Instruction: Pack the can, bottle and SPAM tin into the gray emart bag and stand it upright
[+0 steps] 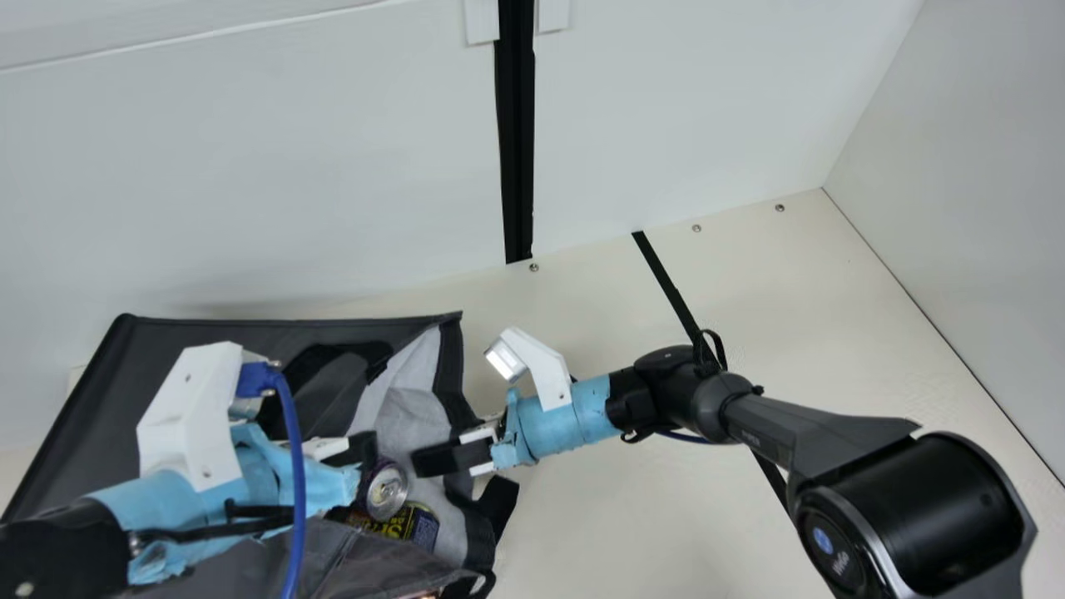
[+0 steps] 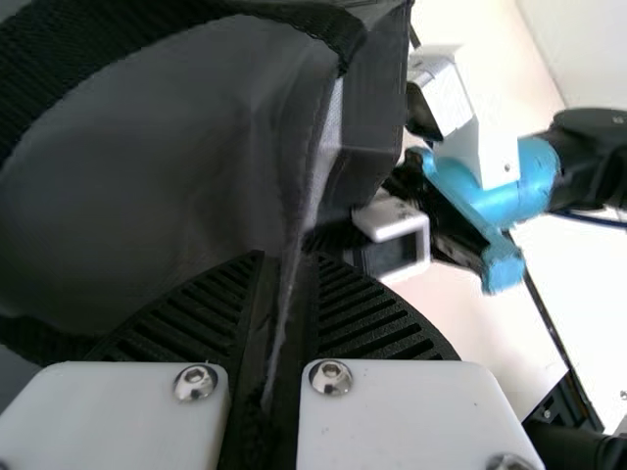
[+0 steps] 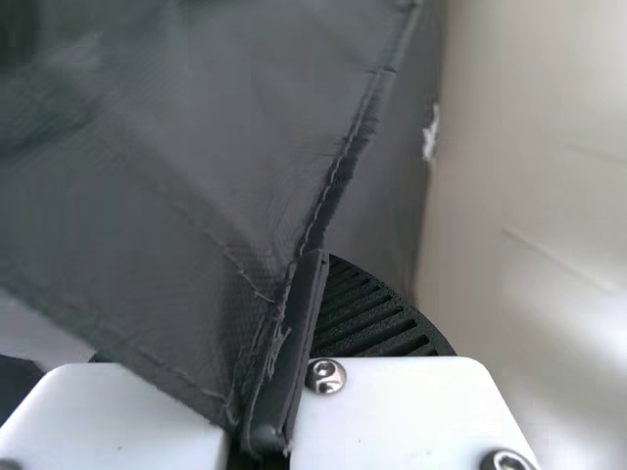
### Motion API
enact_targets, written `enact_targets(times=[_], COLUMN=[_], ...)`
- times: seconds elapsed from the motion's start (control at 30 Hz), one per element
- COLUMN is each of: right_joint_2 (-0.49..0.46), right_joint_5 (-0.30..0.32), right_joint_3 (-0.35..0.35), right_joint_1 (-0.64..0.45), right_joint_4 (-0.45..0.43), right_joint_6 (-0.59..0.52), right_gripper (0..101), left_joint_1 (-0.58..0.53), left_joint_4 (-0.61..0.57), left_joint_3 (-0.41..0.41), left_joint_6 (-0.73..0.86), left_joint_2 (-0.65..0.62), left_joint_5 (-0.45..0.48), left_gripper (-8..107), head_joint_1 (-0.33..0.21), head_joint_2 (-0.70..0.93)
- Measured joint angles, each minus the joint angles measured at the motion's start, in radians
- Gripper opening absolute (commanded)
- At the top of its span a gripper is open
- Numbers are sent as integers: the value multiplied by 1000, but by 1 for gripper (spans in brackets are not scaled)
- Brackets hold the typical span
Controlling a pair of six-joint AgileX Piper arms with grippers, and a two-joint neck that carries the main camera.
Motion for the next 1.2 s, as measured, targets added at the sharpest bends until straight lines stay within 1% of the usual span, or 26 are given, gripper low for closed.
enact_targets(times=[0.33, 0.53, 0.73, 1.0, 1.2], right_joint_2=[-145, -232, -313, -418, -497], right_joint_5=[5, 4, 4, 3, 6], right_joint_3=[64, 77, 84, 89, 89], right_joint_1=[10, -3, -18, -45, -77], right_joint_4=[84, 116, 135, 137, 146], right_joint_6=[68, 115, 157, 202, 239], right_gripper=[0, 0, 0, 0, 0], left_joint_1=[-25, -46, -62, -79, -81], left_joint_4=[-74, -90, -77, -45, -21], left_joint_3=[-39, -64, -87, -124, -161], left_joint_6=[21, 21, -4, -43, -58], left_joint_2=[14, 16, 6, -6, -20], left_joint_5=[-56, -83, -103, -130, -131], left_gripper=[-8, -8, -8, -8, -8], head_joint_1=[0, 0, 0, 0, 0], head_joint_2=[2, 0, 2, 2, 0])
